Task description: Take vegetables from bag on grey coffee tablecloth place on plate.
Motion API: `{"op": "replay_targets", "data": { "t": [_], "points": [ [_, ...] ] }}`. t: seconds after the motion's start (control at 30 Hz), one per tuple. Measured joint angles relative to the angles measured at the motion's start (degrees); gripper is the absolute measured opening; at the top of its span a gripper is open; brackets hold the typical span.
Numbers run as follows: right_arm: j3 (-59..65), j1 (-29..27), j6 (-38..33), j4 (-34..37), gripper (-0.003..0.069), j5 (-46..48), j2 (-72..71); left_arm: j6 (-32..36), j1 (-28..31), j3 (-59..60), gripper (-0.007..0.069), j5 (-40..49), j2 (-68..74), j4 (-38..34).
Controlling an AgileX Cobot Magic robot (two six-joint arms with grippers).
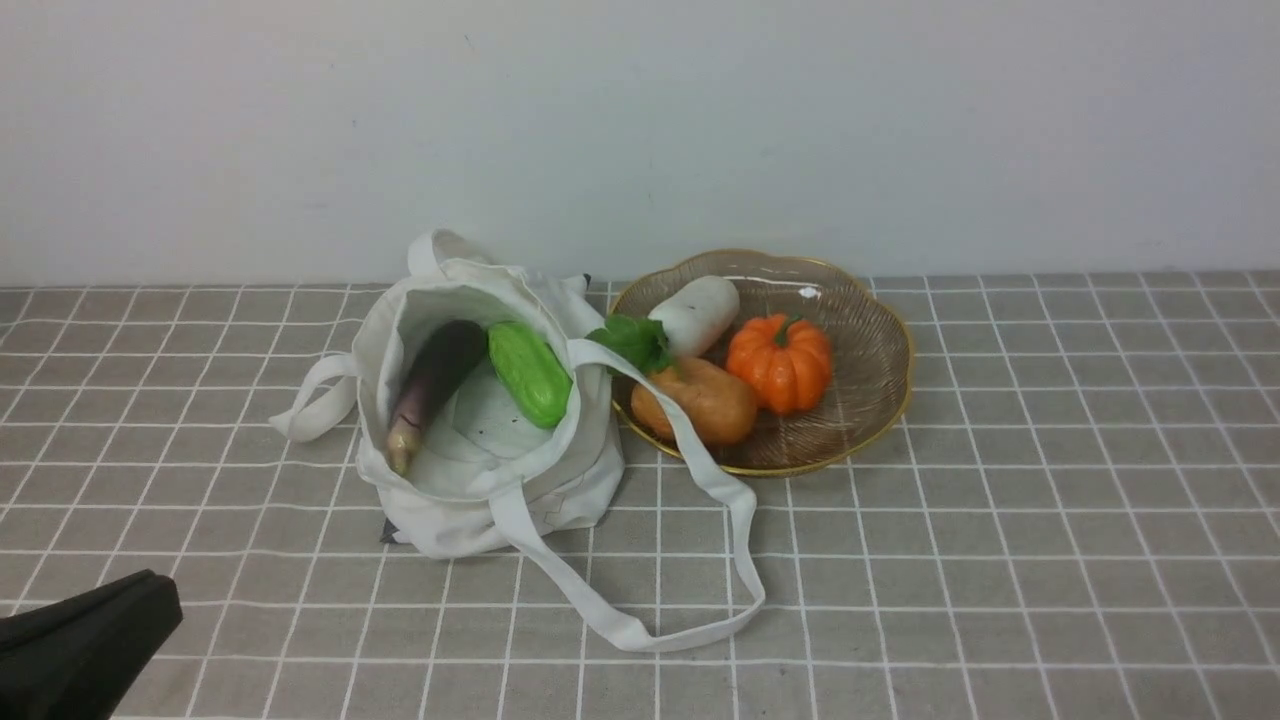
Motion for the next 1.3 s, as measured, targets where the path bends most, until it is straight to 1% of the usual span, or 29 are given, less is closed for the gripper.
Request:
{"op": "replay_targets", "data": {
  "t": [0.47,0.6,0.7,0.73,0.77,0.83,0.9,0.93,0.97,1.03,1.13,1.3],
  "points": [
    [0.0,0.0,0.0,0.0,-0.0015,0.0,0.0,0.22,0.0,0.6,-0.0005,0.08,0.0,0.79],
    [0.0,0.0,0.0,0.0,-0.0015,0.0,0.0,2.14,0.98,3.73,-0.0005,0.51,-1.43,1.06],
    [0.0,0.0,0.0,0.0,-0.0015,0.0,0.0,5.06,4.25,7.59,-0.0005,0.56,-5.41,1.06],
    [0.0,0.0,0.0,0.0,-0.0015,0.0,0.0,6.33,6.31,8.95,-0.0005,0.56,-6.91,0.93],
    [0.0,0.0,0.0,0.0,-0.0015,0.0,0.0,6.53,6.69,9.5,-0.0005,0.56,-7.53,0.85],
    [0.0,0.0,0.0,0.0,-0.0015,0.0,0.0,8.37,11.62,12.76,-0.0005,0.56,-11.0,0.21],
    [0.0,0.0,0.0,0.0,-0.0015,0.0,0.0,8.89,15.6,15.21,-0.0005,0.56,-13.51,-0.04],
    [0.0,0.0,0.0,0.0,-0.0015,0.0,0.0,8.89,15.97,15.42,-0.0005,0.56,-13.73,-0.04],
    [0.0,0.0,0.0,0.0,-0.0015,0.0,0.0,9.27,18.6,16.82,-0.0005,0.56,-15.09,-0.17],
    [0.0,0.0,0.0,0.0,-0.0015,0.0,0.0,9.32,20.81,18.11,-0.0005,0.56,-16.32,-0.23],
    [0.0,0.0,0.0,0.0,-0.0015,0.0,0.0,9.58,22.79,19.6,-0.0005,0.52,-16.78,-0.23],
    [0.0,0.0,0.0,0.0,-0.0015,0.0,0.0,9.66,23.22,20.17,-0.0005,0.53,-16.78,-0.29]
  ]
}}
